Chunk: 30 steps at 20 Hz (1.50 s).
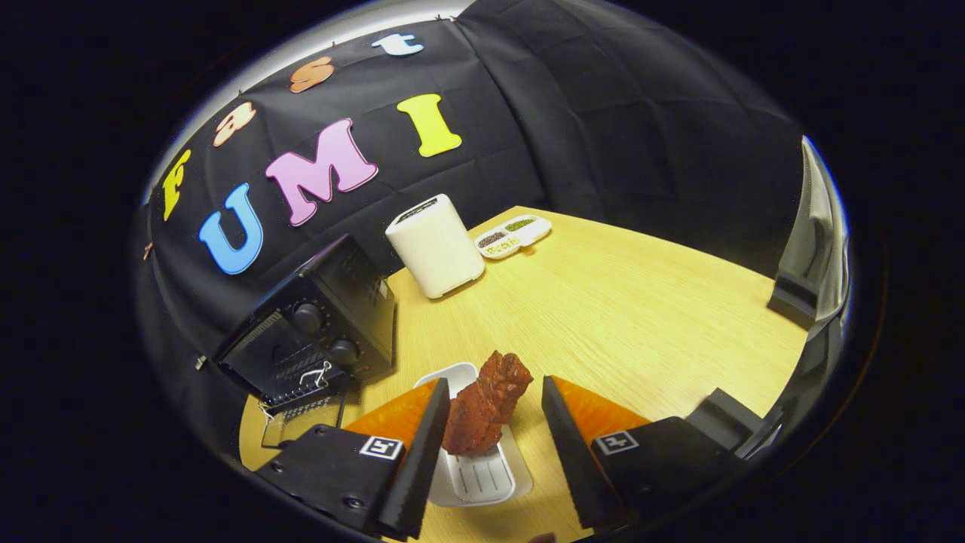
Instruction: Open the toaster oven, put the food inside, and close the toaster oven door.
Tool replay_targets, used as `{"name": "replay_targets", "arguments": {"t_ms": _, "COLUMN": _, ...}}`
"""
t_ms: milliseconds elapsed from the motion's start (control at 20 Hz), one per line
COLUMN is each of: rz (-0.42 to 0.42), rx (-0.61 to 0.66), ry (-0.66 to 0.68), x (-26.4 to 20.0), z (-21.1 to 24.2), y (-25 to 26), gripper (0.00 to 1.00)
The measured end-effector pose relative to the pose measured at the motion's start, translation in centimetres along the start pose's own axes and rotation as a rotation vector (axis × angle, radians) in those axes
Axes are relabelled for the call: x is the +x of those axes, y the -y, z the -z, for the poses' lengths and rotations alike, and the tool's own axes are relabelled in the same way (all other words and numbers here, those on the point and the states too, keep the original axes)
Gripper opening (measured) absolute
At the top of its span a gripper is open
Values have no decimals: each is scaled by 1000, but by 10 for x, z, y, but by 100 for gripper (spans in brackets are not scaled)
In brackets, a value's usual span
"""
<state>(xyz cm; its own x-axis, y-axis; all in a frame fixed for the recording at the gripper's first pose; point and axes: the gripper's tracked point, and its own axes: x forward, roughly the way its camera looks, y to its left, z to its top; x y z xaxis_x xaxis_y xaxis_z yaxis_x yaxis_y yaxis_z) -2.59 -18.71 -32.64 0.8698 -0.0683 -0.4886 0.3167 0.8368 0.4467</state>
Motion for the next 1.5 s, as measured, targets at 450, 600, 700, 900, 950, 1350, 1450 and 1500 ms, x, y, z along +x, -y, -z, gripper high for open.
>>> {"name": "replay_targets", "arguments": {"t_ms": 450, "rz": -86, "rx": 131, "ry": -108, "x": 13, "z": 6, "y": -18, "gripper": 21}}
{"name": "replay_targets", "arguments": {"t_ms": 600, "rz": -81, "rx": 135, "ry": -94, "x": 9, "z": -3, "y": -17, "gripper": 14}}
{"name": "replay_targets", "arguments": {"t_ms": 700, "rz": -75, "rx": 137, "ry": -84, "x": 5, "z": -9, "y": -15, "gripper": 14}}
{"name": "replay_targets", "arguments": {"t_ms": 900, "rz": -86, "rx": 175, "ry": -65, "x": -9, "z": -23, "y": -20, "gripper": 14}}
{"name": "replay_targets", "arguments": {"t_ms": 950, "rz": -90, "rx": 175, "ry": -64, "x": -13, "z": -26, "y": -23, "gripper": 14}}
{"name": "replay_targets", "arguments": {"t_ms": 1350, "rz": -201, "rx": 246, "ry": -59, "x": -45, "z": -39, "y": -100, "gripper": 14}}
{"name": "replay_targets", "arguments": {"t_ms": 1450, "rz": -244, "rx": 249, "ry": -74, "x": -49, "z": -32, "y": -129, "gripper": 14}}
{"name": "replay_targets", "arguments": {"t_ms": 1500, "rz": -268, "rx": 255, "ry": -87, "x": -50, "z": -29, "y": -145, "gripper": 14}}
